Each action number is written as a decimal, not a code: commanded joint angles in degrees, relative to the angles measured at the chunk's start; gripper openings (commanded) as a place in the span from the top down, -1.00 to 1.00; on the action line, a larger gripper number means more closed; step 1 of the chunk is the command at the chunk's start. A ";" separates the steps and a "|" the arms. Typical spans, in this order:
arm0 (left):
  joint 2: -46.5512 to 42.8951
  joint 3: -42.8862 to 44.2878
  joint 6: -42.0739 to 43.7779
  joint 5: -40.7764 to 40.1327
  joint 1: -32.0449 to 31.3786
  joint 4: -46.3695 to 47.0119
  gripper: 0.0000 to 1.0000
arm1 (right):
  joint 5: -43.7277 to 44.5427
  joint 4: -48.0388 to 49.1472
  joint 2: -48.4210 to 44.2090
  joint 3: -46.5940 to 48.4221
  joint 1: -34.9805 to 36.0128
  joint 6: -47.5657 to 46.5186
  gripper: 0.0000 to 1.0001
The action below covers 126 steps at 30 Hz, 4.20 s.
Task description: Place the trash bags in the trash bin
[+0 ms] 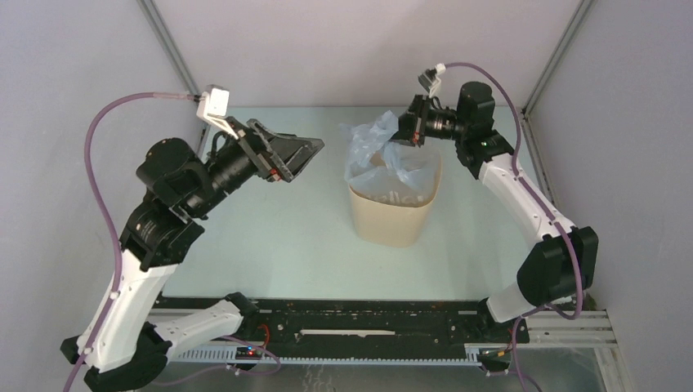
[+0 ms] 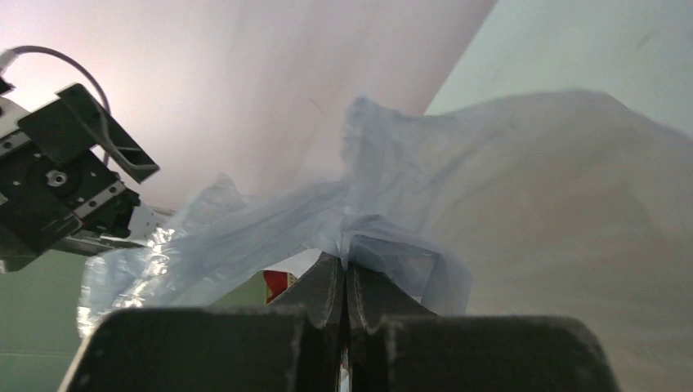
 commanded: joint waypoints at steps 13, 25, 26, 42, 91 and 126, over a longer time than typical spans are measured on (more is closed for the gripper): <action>24.20 32.61 16.64 -12.14 -13.02 -18.80 -1.00 | 26.45 -30.86 -13.68 8.47 5.98 -5.91 1.00; 29.66 33.17 24.29 -13.98 -22.65 -24.88 -1.00 | 39.48 -36.58 -17.45 9.91 10.85 -4.42 1.00; 30.43 34.22 24.47 -14.69 -23.23 -25.95 -1.00 | 40.24 -36.73 -17.81 9.92 11.07 -4.34 1.00; 30.70 36.64 20.91 -32.80 -24.20 -27.49 0.54 | 44.97 -42.74 -23.35 8.66 13.65 -8.98 0.33; 13.77 4.17 -1.87 -13.40 -11.74 -8.75 0.99 | 93.41 -76.83 8.66 54.31 26.84 -31.20 -0.16; -5.55 -31.22 -28.93 11.60 7.61 9.77 -0.88 | 35.34 -53.28 -34.88 -2.07 -2.18 -16.36 0.21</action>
